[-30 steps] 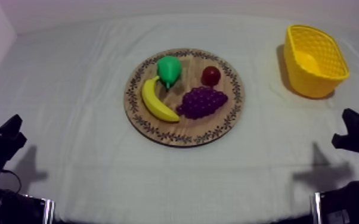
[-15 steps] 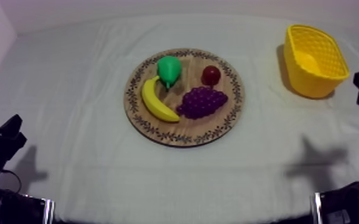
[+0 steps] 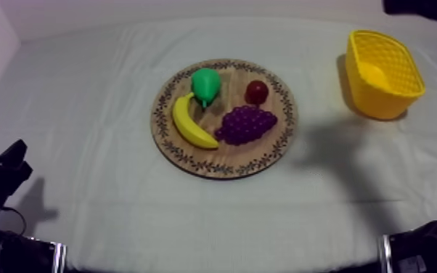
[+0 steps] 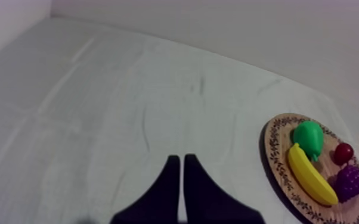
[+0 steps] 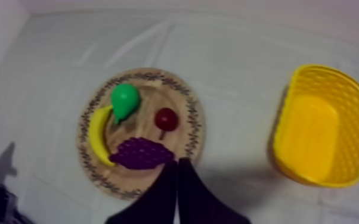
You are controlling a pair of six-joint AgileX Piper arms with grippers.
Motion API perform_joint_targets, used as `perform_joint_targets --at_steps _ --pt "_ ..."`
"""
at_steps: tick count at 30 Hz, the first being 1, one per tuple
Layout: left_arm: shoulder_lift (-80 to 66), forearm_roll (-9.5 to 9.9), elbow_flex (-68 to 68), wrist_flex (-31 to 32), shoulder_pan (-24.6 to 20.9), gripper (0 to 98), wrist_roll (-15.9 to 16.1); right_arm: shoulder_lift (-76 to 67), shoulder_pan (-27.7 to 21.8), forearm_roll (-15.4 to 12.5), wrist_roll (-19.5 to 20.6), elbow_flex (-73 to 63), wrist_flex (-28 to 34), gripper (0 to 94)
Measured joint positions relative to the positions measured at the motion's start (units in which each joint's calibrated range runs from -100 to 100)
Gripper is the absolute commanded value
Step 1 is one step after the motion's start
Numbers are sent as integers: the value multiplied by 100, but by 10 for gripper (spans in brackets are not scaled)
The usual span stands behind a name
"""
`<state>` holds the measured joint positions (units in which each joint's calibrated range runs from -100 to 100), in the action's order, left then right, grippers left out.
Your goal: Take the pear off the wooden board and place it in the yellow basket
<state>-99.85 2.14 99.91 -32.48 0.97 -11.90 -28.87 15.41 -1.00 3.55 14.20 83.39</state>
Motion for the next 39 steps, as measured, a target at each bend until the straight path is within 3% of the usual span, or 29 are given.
perform_joint_targets --at_steps 11,18,30,39 --pt "0 0 0 0 0 1 0 2792 742 -106 656 -2060 7 3" --pt "0 0 0 0 0 1 0 4276 904 -114 1090 -2910 -44 34" --pt "0 0 0 0 0 1 0 5957 1263 148 1286 -4547 944 432" --pt "0 0 0 0 0 1 0 6435 1330 295 1511 -5312 1332 634"
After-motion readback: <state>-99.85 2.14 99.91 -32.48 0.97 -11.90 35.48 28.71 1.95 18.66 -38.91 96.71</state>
